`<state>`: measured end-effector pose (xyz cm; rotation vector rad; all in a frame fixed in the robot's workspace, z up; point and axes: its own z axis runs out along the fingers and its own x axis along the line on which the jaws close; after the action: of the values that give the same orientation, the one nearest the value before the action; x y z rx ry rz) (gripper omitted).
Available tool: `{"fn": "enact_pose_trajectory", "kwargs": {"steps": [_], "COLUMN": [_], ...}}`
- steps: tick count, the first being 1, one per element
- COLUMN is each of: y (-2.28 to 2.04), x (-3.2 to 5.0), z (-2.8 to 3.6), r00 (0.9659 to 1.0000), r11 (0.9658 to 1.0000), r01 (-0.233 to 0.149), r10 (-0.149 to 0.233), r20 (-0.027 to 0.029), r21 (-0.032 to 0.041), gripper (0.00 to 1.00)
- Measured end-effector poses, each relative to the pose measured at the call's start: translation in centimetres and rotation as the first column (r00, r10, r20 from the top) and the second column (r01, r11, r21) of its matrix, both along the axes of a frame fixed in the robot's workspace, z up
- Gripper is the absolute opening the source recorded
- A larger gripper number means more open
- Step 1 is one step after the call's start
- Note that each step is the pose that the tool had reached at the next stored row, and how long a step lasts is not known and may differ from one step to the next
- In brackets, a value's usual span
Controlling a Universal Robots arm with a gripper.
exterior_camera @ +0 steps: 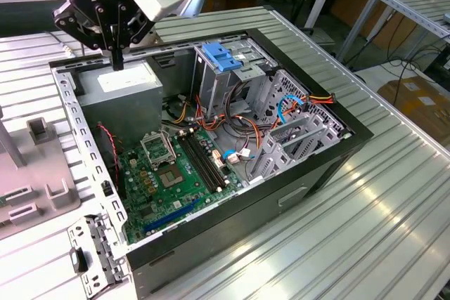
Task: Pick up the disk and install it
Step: 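Reach for the disk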
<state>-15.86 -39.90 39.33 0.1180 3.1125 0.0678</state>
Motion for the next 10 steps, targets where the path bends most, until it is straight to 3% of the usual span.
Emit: {"fn": "enact_pose_trajectory", "kwargs": {"steps": [10], "y": [0.0], "x": [-0.35], "z": [0.0], "r00": [1.0], "r11": [1.0], "r01": [0.0], "r10": [0.0], "r20": [0.0], "r21": [0.0], "gripper": [0.11]}}
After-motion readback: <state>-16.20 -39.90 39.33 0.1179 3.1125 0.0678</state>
